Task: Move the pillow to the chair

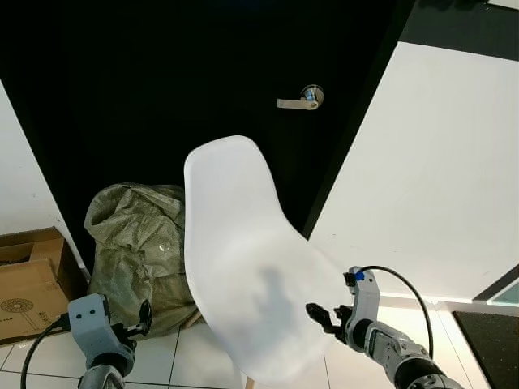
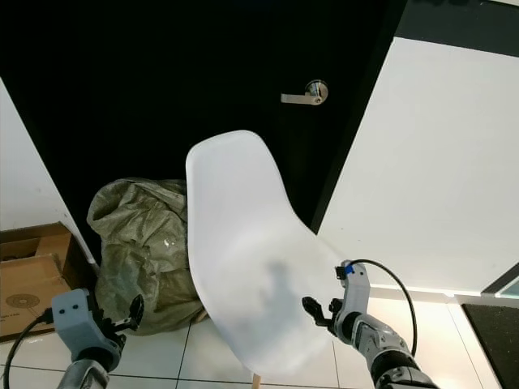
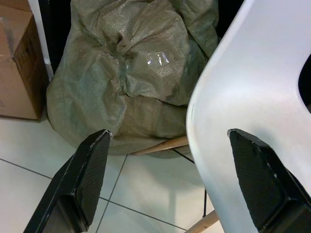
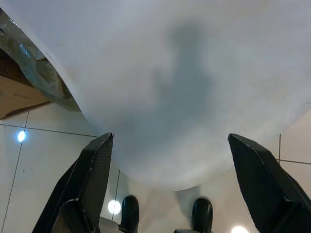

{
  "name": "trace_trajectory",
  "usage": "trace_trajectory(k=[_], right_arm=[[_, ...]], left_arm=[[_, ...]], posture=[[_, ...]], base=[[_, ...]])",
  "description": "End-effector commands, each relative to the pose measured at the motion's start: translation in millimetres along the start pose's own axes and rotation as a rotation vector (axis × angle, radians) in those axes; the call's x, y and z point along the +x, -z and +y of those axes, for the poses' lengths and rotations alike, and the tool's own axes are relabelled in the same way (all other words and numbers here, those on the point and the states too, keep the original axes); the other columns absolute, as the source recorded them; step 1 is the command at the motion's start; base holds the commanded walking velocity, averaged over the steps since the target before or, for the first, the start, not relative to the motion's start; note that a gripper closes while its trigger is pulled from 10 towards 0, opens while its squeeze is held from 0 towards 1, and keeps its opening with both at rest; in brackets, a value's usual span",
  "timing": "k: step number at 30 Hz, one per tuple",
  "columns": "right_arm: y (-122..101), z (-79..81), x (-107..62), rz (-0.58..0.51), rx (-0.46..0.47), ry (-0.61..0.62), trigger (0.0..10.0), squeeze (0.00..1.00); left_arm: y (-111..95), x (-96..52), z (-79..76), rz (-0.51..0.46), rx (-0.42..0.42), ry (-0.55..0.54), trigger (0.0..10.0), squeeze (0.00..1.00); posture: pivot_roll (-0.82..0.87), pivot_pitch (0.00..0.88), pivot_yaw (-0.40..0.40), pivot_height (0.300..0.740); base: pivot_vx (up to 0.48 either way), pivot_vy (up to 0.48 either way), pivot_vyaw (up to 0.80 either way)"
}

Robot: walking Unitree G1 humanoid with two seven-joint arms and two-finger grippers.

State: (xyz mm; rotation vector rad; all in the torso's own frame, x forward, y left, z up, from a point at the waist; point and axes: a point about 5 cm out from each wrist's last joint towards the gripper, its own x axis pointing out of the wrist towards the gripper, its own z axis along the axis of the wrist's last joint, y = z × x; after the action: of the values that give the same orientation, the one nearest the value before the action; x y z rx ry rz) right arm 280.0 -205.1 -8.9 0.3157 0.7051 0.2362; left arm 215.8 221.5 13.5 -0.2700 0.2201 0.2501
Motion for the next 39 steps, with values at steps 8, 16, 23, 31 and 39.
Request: trace_trajectory(k=[8, 16, 23, 31, 39], right_arm=[[0.3, -0.5, -0.7, -0.005, 0.010, 0.002, 10.0, 0.00], [0.2, -0.7, -0.9, -0.006, 0.011, 0.001, 10.0, 0.00], [0.0, -1.2, -1.3, -0.006, 0.011, 0.001, 10.0, 0.00], [0.3, -2.2, -2.0, -0.005, 0.013, 0.002, 10.0, 0.00], [0.6, -4.9, -3.1, 0.001, 0.010, 0.011, 10.0, 0.00]], left_arm=[[1.9, -1.7, -1.2, 0.009, -0.009, -0.001, 10.0, 0.00], [1.6, -2.2, -1.1, 0.007, -0.009, -0.001, 10.0, 0.00], [1.5, -2.7, -1.4, 0.006, -0.010, -0.001, 10.0, 0.00], [0.4, -3.8, -1.1, 0.003, -0.011, -0.005, 10.0, 0.00], [-0.3, -2.2, -3.2, 0.001, -0.008, -0.006, 10.0, 0.00]], posture=[[0.00, 0.027, -0.132, 0.740], [0.00, 0.032, -0.128, 0.740], [0.00, 0.040, -0.129, 0.740], [-0.01, 0.057, -0.127, 0.740], [-0.01, 0.054, -0.138, 0.740]], base=[[0.000, 0.000, 0.00], [0.000, 0.000, 0.00], [0.000, 0.000, 0.00], [0.000, 0.000, 0.00], [0.000, 0.000, 0.00]])
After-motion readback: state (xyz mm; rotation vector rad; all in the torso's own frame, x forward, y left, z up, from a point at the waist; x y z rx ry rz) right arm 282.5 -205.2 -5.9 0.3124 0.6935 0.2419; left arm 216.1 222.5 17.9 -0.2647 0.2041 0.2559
